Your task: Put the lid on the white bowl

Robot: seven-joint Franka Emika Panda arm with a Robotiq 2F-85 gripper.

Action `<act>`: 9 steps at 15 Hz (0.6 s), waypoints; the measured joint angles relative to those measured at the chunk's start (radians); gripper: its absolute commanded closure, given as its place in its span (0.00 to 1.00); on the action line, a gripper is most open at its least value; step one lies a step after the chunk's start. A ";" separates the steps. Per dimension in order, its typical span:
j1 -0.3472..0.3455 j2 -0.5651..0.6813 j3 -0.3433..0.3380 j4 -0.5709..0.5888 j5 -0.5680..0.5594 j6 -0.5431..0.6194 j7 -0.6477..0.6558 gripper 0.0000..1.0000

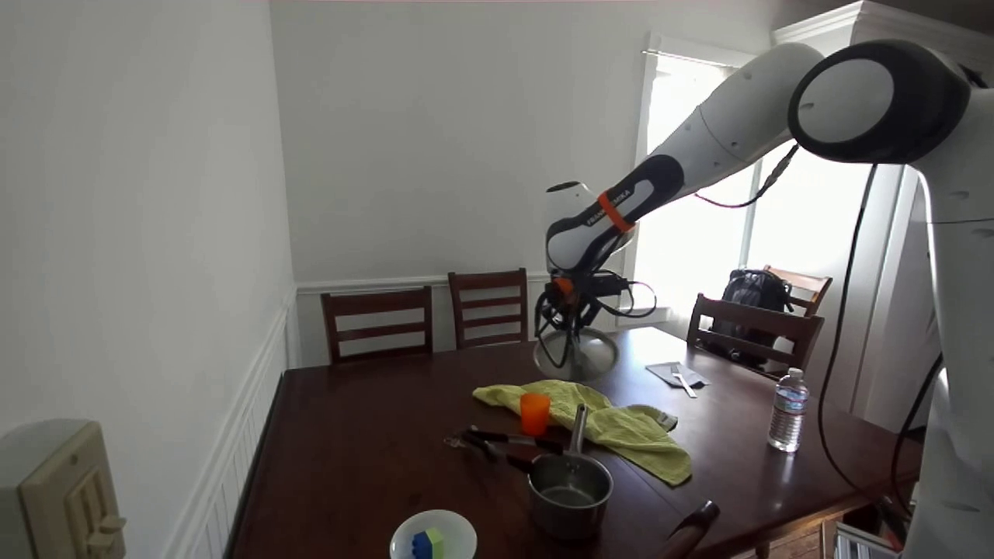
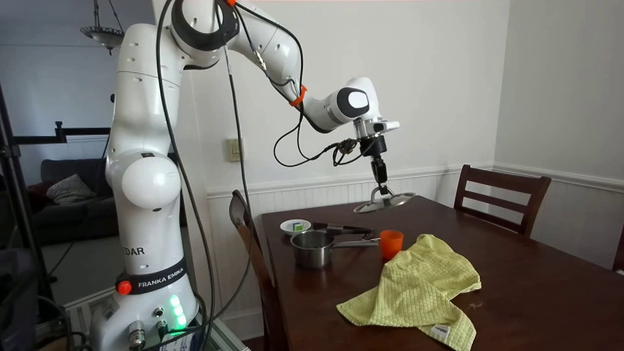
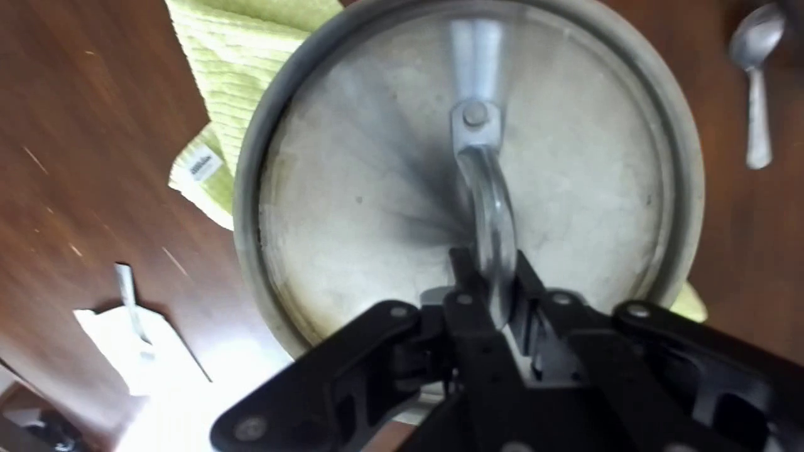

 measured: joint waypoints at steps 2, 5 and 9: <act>0.043 0.024 0.067 0.058 -0.001 -0.031 -0.020 0.96; 0.101 0.095 0.162 0.154 0.006 -0.060 -0.068 0.96; 0.160 0.224 0.234 0.315 0.009 -0.120 -0.176 0.85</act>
